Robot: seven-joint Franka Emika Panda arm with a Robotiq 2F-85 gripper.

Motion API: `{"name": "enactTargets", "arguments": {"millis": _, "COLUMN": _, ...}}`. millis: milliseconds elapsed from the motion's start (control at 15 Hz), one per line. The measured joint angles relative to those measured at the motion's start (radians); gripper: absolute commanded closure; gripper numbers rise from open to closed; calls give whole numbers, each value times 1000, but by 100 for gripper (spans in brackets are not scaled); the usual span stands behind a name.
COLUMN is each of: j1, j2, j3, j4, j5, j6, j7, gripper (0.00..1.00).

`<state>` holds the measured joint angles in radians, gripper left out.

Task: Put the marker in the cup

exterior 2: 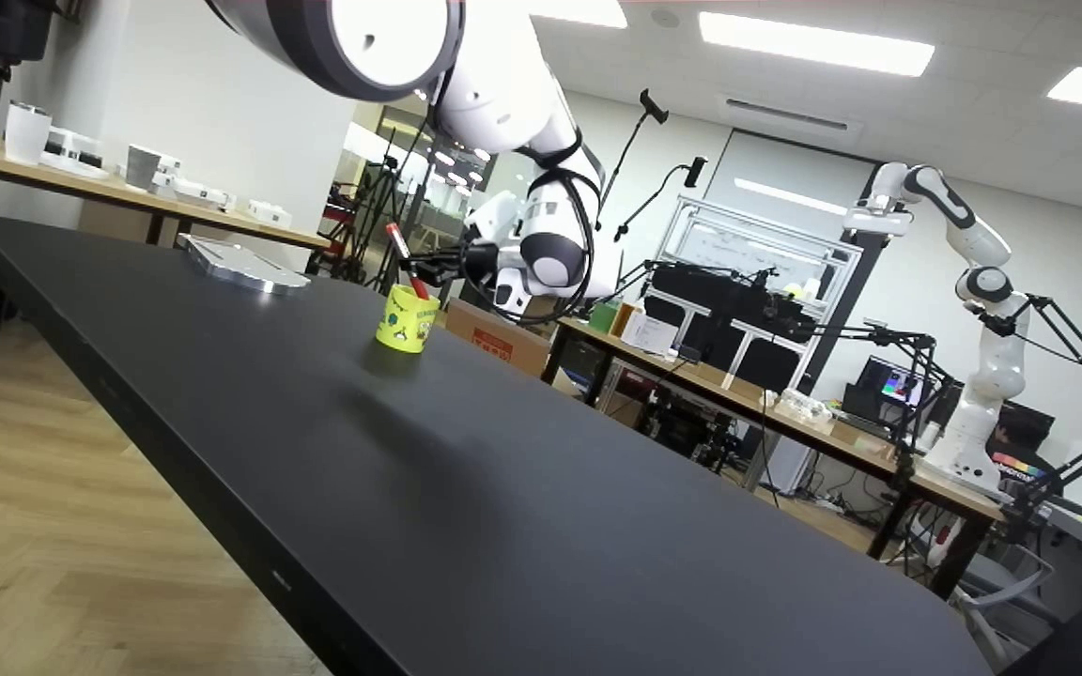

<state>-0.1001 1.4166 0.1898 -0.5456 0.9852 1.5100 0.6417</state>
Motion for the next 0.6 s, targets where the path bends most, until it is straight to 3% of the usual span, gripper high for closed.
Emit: {"name": "enactTargets", "arguments": {"millis": 600, "j1": 2, "j2": 17, "j3": 12, "j4": 0, "j5": 0, "j6": 3, "j7": 0, "gripper": 95}}
